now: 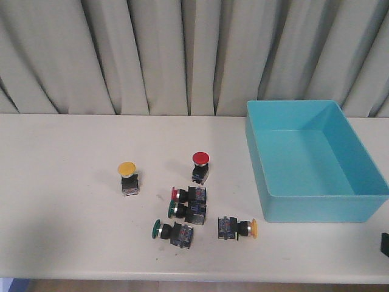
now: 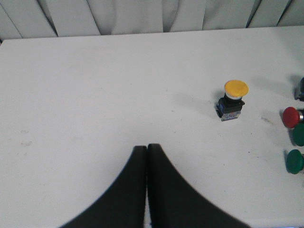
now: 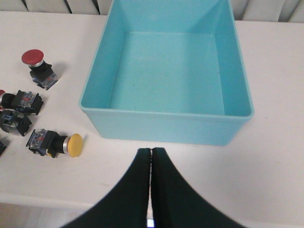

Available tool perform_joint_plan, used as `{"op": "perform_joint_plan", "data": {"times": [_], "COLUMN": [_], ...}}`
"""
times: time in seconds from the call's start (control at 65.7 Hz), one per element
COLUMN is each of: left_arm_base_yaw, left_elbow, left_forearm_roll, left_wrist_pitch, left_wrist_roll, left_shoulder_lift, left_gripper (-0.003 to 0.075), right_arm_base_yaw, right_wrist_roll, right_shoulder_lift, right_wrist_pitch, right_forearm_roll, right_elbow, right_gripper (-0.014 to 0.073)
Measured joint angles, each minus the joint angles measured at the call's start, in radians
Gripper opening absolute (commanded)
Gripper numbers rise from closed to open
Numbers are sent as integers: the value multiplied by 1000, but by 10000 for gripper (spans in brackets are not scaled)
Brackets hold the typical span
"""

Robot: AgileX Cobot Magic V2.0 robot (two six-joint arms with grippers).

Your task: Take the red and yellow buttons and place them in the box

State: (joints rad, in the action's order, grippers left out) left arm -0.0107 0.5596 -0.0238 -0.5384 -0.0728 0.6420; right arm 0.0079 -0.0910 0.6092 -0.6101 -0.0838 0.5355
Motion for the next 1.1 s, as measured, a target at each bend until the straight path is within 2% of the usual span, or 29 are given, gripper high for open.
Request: {"op": "perform_joint_plan", "data": {"times": [0.122, 0.228, 0.335, 0.441, 0.502, 0.578, 0.67, 0.852, 1.096], "left_arm_base_yaw": [0, 0, 0, 0, 0, 0, 0, -14, -185], "left_elbow": [0, 0, 0, 0, 0, 0, 0, 40, 117], "left_forearm_roll": [0, 0, 0, 0, 0, 0, 0, 24, 174], "left_wrist_pitch": [0, 1, 6, 10, 14, 16, 16, -41, -57], "left_wrist_roll": [0, 0, 0, 0, 0, 0, 1, 43, 266], "left_shoulder_lift": [32, 58, 82, 100, 108, 117, 131, 177, 294], "left_gripper": [17, 97, 225, 392, 475, 541, 567, 561, 559], "right_arm_base_yaw": [0, 0, 0, 0, 0, 0, 0, 0, 0], "right_wrist_roll": [-1, -23, -49, -53, -53, -53, -53, -54, -54], "right_shoulder_lift": [20, 21, 21, 21, 21, 21, 21, 21, 21], "right_wrist_pitch": [-4, -9, -12, -15, -16, -17, -17, -17, -17], "right_forearm_roll": [-1, -1, -1, -1, -1, -1, -1, -2, -3], "right_elbow": [0, 0, 0, 0, 0, 0, 0, 0, 0], "right_gripper": [27, 121, 276, 449, 522, 590, 616, 589, 552]}}
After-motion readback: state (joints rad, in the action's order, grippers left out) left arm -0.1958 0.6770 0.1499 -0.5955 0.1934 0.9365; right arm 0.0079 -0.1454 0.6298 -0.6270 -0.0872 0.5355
